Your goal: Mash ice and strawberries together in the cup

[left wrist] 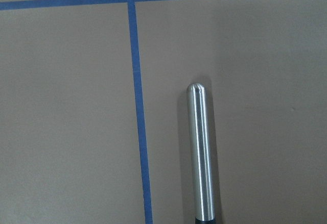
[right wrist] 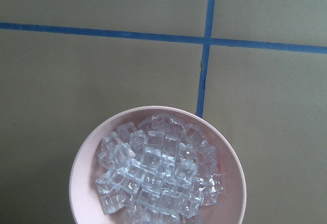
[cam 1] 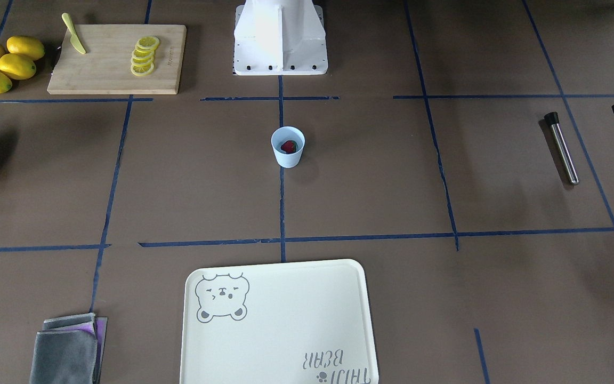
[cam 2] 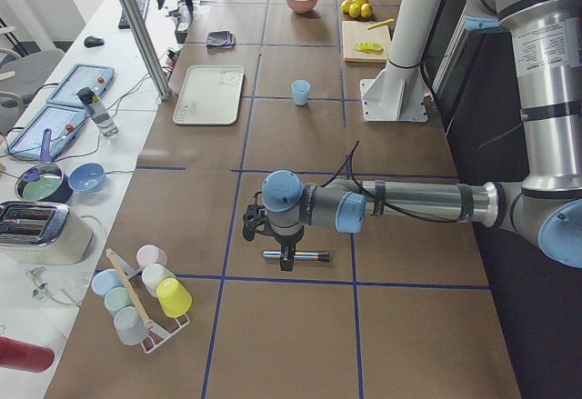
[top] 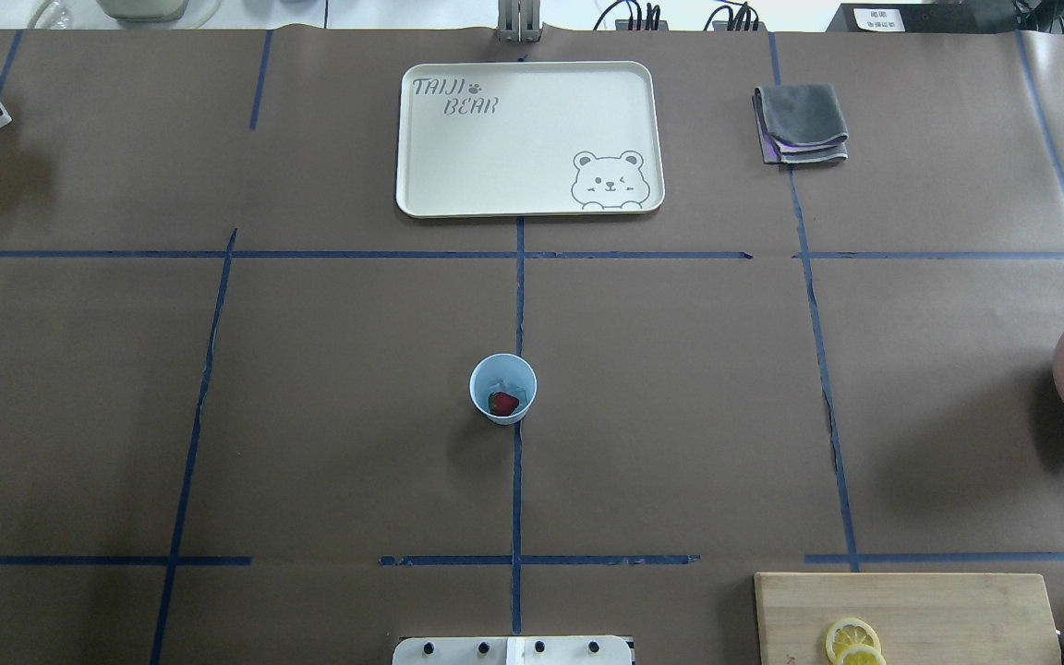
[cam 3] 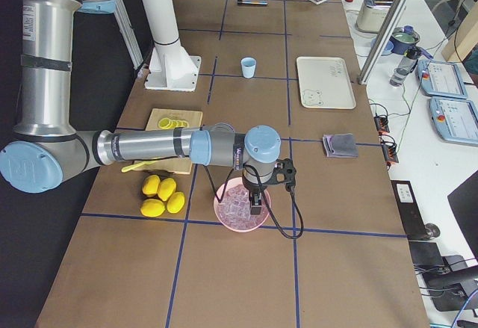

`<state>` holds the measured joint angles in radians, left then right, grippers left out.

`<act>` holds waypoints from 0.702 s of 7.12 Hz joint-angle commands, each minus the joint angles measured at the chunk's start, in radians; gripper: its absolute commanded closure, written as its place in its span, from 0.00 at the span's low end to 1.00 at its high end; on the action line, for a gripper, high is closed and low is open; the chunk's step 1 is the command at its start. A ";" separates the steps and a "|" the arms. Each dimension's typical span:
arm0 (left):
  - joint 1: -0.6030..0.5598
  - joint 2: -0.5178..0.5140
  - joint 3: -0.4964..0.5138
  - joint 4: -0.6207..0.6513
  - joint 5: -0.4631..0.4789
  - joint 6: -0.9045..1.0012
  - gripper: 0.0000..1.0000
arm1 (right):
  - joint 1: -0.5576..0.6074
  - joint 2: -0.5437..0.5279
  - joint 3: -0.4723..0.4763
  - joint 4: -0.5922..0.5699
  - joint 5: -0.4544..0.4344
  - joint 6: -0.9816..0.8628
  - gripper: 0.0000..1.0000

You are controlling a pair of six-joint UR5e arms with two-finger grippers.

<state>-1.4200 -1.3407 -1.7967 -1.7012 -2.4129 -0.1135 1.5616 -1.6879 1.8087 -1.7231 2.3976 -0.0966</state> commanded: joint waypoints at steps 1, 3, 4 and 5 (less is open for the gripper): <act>0.000 0.002 -0.001 0.002 -0.003 0.000 0.00 | 0.000 -0.003 -0.014 0.002 -0.002 0.000 0.00; 0.000 0.002 0.011 0.002 -0.002 0.000 0.00 | 0.000 -0.007 -0.019 0.003 -0.008 -0.002 0.00; 0.000 -0.001 0.017 0.002 0.000 0.000 0.00 | 0.000 -0.012 -0.028 0.007 -0.017 -0.005 0.00; 0.000 -0.002 0.010 0.003 -0.006 -0.002 0.00 | 0.000 -0.012 -0.047 0.013 -0.017 -0.005 0.00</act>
<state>-1.4204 -1.3413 -1.7841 -1.6993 -2.4150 -0.1139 1.5616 -1.6976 1.7796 -1.7161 2.3844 -0.1001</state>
